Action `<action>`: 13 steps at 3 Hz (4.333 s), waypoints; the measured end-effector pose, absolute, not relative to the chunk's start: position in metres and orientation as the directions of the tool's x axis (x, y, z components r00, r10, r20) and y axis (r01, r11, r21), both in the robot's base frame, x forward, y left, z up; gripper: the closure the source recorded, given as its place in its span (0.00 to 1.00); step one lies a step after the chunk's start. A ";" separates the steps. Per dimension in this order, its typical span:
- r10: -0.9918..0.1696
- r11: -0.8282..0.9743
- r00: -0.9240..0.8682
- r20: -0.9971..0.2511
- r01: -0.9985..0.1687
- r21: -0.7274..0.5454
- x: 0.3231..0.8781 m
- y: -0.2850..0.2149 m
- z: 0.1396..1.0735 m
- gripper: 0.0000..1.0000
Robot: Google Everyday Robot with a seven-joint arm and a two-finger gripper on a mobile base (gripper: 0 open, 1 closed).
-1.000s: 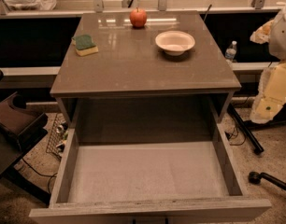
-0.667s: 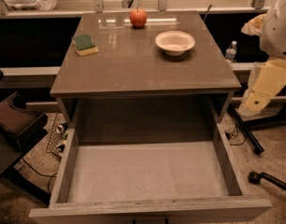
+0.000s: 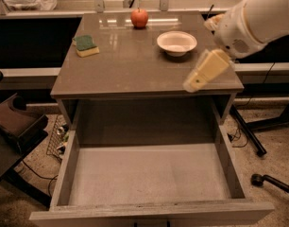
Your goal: Place sponge into top drawer
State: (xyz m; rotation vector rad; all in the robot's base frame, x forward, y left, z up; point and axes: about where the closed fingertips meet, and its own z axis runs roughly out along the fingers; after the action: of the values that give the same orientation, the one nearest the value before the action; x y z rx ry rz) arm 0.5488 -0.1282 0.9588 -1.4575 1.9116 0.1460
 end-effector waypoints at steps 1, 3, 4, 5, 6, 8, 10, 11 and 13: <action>-0.659 0.412 -0.020 -0.752 -0.846 -0.338 0.601 -0.095 0.969 0.00; -0.506 0.557 0.091 -0.858 -0.724 -0.406 0.657 -0.071 0.995 0.00; -0.504 0.560 0.094 -0.859 -0.721 -0.408 0.658 -0.071 0.996 0.00; -0.493 0.562 0.094 -0.865 -0.725 -0.399 0.664 -0.061 0.990 0.00; -0.433 0.595 0.094 -0.896 -0.717 -0.363 0.689 -0.040 0.974 0.00; -0.216 0.685 0.131 -0.968 -0.685 -0.246 0.788 0.027 0.940 0.00; -0.149 0.685 0.132 -0.980 -0.701 -0.199 0.811 0.058 0.938 0.00; -0.173 0.688 0.103 -0.980 -0.699 -0.195 0.812 0.071 0.929 0.00; -0.222 0.679 0.077 -0.972 -0.703 -0.211 0.811 0.102 0.910 0.00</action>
Offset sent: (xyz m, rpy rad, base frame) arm 0.1572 0.0662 0.0686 0.5920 -0.4933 -0.0820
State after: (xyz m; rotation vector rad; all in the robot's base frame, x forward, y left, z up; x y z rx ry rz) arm 0.8110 0.1016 0.9100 -0.8067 1.4879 0.4258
